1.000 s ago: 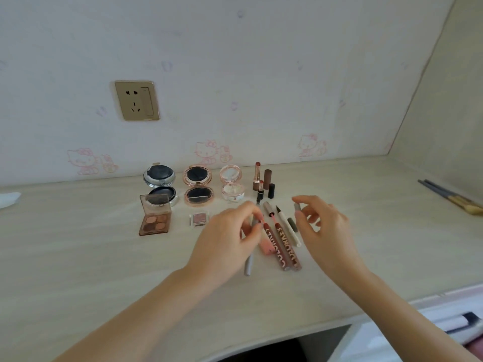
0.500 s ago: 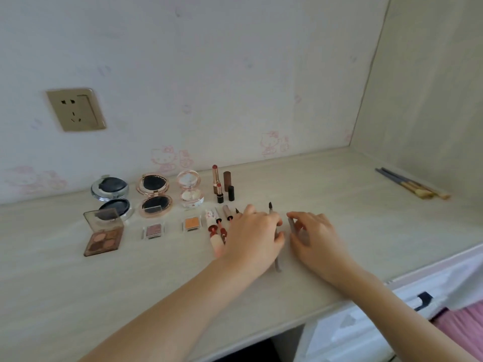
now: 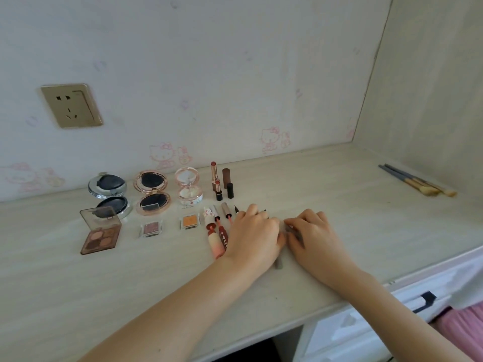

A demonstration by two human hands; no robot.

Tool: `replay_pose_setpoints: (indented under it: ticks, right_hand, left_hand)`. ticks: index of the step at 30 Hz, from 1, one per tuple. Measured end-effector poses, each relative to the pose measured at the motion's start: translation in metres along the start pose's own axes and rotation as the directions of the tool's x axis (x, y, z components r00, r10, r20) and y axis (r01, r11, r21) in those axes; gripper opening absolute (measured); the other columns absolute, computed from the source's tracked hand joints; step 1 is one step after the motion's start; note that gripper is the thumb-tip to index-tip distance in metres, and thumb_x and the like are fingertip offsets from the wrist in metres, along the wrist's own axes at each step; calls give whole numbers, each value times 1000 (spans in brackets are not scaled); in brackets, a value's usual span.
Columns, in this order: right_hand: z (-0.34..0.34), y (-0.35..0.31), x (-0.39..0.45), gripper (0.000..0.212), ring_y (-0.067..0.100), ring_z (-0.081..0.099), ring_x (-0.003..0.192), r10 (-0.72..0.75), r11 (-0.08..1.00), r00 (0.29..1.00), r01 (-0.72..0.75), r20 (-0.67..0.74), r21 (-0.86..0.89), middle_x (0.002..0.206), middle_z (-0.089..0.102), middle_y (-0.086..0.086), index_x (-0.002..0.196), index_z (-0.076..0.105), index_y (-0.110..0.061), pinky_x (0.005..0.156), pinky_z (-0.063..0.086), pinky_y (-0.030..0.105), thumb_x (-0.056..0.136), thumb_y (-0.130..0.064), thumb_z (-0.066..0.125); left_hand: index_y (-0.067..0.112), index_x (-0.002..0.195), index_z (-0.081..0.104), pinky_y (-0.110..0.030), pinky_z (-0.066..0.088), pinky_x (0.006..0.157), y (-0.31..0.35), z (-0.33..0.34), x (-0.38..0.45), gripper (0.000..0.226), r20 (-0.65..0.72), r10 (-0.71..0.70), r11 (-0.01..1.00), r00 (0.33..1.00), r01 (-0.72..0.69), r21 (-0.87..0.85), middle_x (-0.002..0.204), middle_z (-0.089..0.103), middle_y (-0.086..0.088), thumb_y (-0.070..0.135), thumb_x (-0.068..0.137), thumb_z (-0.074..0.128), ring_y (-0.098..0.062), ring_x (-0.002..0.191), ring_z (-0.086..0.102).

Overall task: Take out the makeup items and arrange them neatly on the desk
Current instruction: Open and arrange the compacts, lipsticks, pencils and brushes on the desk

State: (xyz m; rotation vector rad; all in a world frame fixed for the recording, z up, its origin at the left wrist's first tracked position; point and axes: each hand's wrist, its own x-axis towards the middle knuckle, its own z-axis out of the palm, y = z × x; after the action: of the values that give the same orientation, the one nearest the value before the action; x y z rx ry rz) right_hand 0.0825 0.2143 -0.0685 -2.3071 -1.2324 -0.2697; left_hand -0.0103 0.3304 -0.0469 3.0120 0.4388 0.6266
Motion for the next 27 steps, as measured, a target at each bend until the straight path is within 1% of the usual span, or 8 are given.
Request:
replay_pose_setpoints:
  ticks: [3, 8, 11, 14, 17, 21, 24, 27]
  right_hand:
    - [-5, 1, -2, 33, 24, 49, 97, 11, 997, 999, -13, 30, 70, 105, 62, 2, 125, 61, -16, 87, 41, 28, 92, -18, 55]
    - [-23, 10, -12, 44, 17, 51, 118, -103, 987, 992, 92, 74, 132, 126, 61, -2, 132, 57, -16, 96, 32, 13, 90, -5, 54]
    - [-24, 17, -14, 50, 17, 47, 128, -162, 984, 981, 152, 106, 94, 134, 57, -3, 131, 58, -18, 106, 32, 19, 89, 7, 47]
    - [-21, 20, -16, 46, 16, 41, 134, -167, 985, 979, 162, 116, 55, 137, 54, -8, 131, 58, -23, 110, 32, 23, 94, 1, 47]
    - [-19, 20, -16, 37, 18, 45, 132, -164, 986, 982, 159, 97, 50, 132, 58, -10, 126, 63, -24, 108, 36, 27, 95, -6, 51]
    - [-18, 18, -12, 32, 23, 54, 120, -162, 987, 983, 160, 82, 31, 122, 66, -3, 118, 69, -20, 98, 45, 37, 92, -5, 56]
    - [-16, 12, -6, 30, 24, 56, 110, -168, 986, 984, 166, 61, 23, 115, 68, -2, 116, 69, -19, 90, 48, 40, 92, -7, 56]
    - [-10, 4, 4, 27, 27, 55, 106, -174, 984, 983, 172, 59, 38, 112, 68, 0, 116, 69, -19, 88, 47, 40, 94, -11, 55]
  left_hand:
    - [20, 107, 65, -33, 41, 82, -2, -8, -9, 28, -33, -6, 998, 999, 5, -60, 96, 55, 3, 33, 92, 46, -18, 98, 44]
    - [20, 109, 69, -32, 42, 98, -5, -26, -37, 33, 26, 151, 982, 988, -147, -116, 114, 60, 7, 37, 89, 48, -16, 114, 46]
    - [22, 102, 73, -30, 44, 97, -3, -29, -43, 28, 12, 216, 976, 976, -215, -21, 114, 67, 8, 36, 82, 60, -16, 115, 56]
    - [22, 98, 74, -27, 47, 95, -2, -26, -45, 25, -3, 243, 970, 970, -243, -8, 107, 70, 10, 35, 78, 67, -14, 111, 60]
    - [25, 91, 75, -23, 47, 92, 1, -23, -42, 23, -3, 263, 965, 965, -263, 1, 99, 71, 14, 38, 72, 72, -11, 105, 63]
    - [26, 84, 74, -21, 36, 91, 4, -20, -38, 19, 4, 233, 972, 972, -233, 38, 90, 71, 15, 41, 74, 67, -9, 99, 63]
    - [22, 92, 73, -26, 43, 95, 1, -19, -34, 24, 42, 155, 987, 987, -156, 34, 99, 70, 9, 38, 82, 58, -14, 108, 59]
    - [17, 104, 70, -31, 37, 102, -6, -17, -31, 30, 62, 111, 993, 992, -113, 27, 110, 66, 5, 35, 88, 51, -18, 119, 51]
